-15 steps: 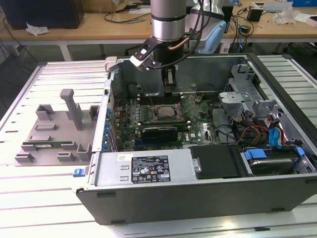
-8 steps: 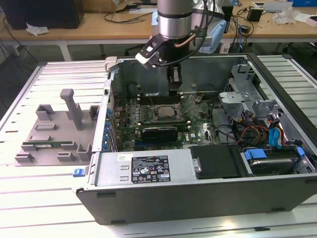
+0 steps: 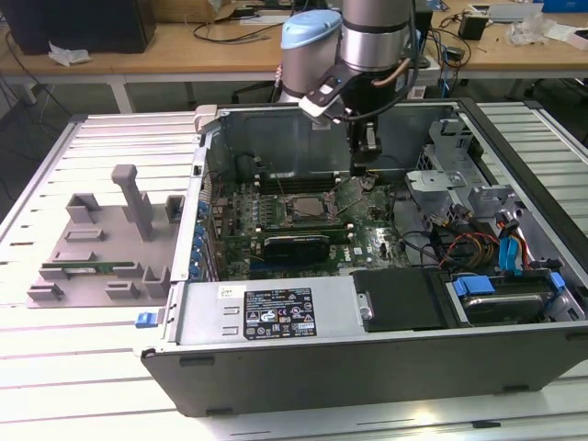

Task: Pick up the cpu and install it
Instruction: 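Close the cpu cover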

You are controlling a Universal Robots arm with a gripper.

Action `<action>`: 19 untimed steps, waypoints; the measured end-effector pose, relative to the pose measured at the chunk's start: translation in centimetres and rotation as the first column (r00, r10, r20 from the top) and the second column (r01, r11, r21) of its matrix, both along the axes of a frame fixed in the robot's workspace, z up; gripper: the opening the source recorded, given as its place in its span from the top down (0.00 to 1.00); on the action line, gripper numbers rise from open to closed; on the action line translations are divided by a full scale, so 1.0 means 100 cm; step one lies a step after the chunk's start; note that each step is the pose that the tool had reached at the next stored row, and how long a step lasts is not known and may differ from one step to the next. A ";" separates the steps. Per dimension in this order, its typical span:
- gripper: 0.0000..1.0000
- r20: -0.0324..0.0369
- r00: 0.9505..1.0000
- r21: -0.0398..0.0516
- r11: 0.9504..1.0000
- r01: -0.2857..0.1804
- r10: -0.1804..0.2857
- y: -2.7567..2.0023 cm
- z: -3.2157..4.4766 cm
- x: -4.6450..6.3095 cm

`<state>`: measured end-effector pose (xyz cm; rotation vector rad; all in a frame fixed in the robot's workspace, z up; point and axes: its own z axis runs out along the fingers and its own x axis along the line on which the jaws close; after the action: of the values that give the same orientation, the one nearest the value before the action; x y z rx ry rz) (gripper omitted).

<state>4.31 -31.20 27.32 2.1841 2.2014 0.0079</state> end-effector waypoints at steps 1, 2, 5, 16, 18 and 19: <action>0.89 0.000 1.000 0.000 1.000 0.000 0.000 0.0000 -0.0002 0.005; 0.89 0.000 1.000 0.000 1.000 0.000 0.000 0.0000 -0.0004 0.010; 0.89 0.000 1.000 0.000 1.000 0.000 0.000 0.0000 -0.0047 0.021; 0.89 0.000 1.000 0.000 1.000 0.000 0.000 0.0000 -0.0347 0.024; 0.89 0.000 1.000 0.001 1.000 0.000 0.000 0.0000 -0.0351 0.022; 0.89 0.002 1.000 0.001 1.000 0.000 0.000 0.0000 -0.0352 0.020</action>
<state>6.28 -31.20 23.80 2.1834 2.2009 0.0108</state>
